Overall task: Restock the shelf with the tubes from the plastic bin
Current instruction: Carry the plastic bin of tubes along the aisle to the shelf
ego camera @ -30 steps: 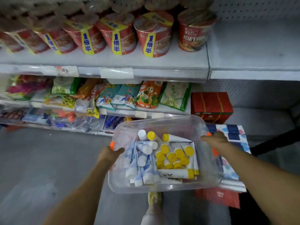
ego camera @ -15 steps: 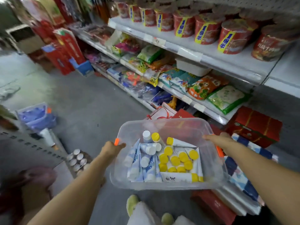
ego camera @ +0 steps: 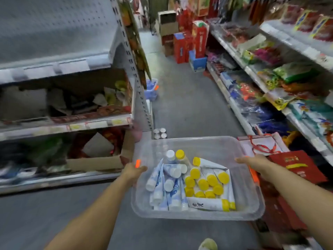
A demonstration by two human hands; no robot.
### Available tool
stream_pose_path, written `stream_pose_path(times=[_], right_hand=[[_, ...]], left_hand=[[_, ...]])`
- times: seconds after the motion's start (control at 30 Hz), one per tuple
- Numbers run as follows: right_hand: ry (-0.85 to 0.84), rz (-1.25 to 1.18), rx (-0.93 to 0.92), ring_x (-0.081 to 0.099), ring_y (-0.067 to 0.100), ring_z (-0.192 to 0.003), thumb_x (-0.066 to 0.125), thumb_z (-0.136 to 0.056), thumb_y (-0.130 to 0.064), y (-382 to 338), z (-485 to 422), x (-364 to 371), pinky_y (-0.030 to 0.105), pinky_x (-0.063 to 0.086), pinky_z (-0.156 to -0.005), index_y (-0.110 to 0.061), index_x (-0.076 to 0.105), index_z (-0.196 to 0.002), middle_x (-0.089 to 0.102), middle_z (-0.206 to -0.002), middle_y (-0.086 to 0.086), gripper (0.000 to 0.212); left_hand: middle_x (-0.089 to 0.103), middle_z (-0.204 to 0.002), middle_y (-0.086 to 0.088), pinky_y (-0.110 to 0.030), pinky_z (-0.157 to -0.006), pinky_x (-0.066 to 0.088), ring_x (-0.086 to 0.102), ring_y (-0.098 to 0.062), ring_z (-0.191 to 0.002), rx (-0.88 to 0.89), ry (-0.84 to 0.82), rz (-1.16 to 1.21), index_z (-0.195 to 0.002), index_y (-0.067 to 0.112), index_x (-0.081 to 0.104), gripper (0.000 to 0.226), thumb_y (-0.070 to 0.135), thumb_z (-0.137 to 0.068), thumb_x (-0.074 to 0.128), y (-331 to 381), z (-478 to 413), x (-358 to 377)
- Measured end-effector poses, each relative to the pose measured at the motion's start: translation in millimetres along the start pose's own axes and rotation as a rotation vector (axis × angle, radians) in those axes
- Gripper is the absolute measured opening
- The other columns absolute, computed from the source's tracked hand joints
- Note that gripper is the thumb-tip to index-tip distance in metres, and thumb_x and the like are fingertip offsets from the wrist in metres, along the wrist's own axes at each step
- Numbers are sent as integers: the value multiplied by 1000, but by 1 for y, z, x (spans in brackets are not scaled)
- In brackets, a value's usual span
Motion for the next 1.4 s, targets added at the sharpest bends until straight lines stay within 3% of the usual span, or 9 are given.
stream_pose_path(times=[0.13, 0.27, 0.37, 0.5, 0.57, 0.7, 0.8, 1.07, 1.4], right_hand=[[-82, 164, -98, 56, 35, -96, 84, -64, -38, -52, 35, 89, 41, 51, -72, 9, 41, -134, 52, -124, 23, 95], [-184, 230, -145, 59, 30, -79, 80, -75, -28, -84, 82, 199, 38, 51, -60, 6, 33, -139, 54, -111, 20, 87], [-267, 309, -191, 55, 27, -71, 79, -77, -27, -106, 121, 282, 37, 48, -59, 5, 36, -134, 51, -89, 14, 78], [-338, 433, -271, 47, 23, -61, 79, -77, -22, -142, 171, 384, 30, 40, -53, 3, 51, -104, 45, -74, 10, 46], [-380, 476, -317, 47, 22, -61, 80, -77, -23, -163, 195, 433, 29, 39, -51, -1, 49, -92, 47, -76, 11, 41], [-457, 582, -420, 47, 23, -64, 81, -75, -28, -202, 242, 530, 29, 39, -49, -4, 46, -107, 48, -89, 14, 53], [-527, 646, -492, 53, 27, -77, 78, -78, -28, -230, 277, 606, 30, 38, -48, 4, 45, -129, 50, -101, 17, 68], [-644, 725, -548, 53, 27, -84, 77, -79, -23, -295, 363, 804, 32, 42, -48, 4, 37, -138, 50, -127, 22, 76], [-727, 842, -656, 52, 29, -86, 79, -77, -30, -387, 499, 1044, 40, 46, -62, 1, 34, -138, 45, -113, 17, 81]], left_hand=[[64, -73, -10, -26, -53, 44, 58, -23, -59, -101, 50, 138, -77, 9, 65, 19, 26, -84, 69, -80, 10, -82], [63, -83, -17, -32, -60, 44, 57, -26, -68, -161, 136, 248, -88, 3, 66, 20, 22, -85, 69, -166, 26, -173], [59, -79, -16, -30, -58, 41, 55, -27, -72, -223, 245, 292, -77, 5, 58, 22, 22, -87, 67, -234, 44, -237], [49, -66, -9, -29, -53, 38, 51, -25, -66, -318, 366, 346, -69, 10, 51, 33, 32, -85, 70, -314, 68, -324], [51, -65, -11, -27, -51, 39, 49, -23, -57, -343, 429, 393, -68, 7, 53, 34, 31, -83, 71, -351, 77, -363], [47, -63, -9, -24, -45, 37, 43, -20, -48, -395, 517, 499, -87, 3, 53, 26, 25, -88, 67, -412, 93, -422], [45, -58, -8, -24, -45, 36, 43, -21, -47, -420, 559, 520, -76, 6, 52, 24, 22, -88, 67, -453, 98, -463], [45, -61, -10, -26, -45, 36, 44, -24, -51, -533, 696, 549, -70, 5, 53, 33, 28, -85, 70, -557, 89, -604], [44, -57, -10, -27, -42, 38, 44, -26, -48, -616, 832, 618, -64, 5, 49, 42, 35, -83, 70, -685, 80, -792]])
Point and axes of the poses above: each hand's wrist, its own z-axis away from the middle knuckle, its own x-axis out of the palm, y = z × x, the point moved 10 cm from there along -z, towards the middle knuckle
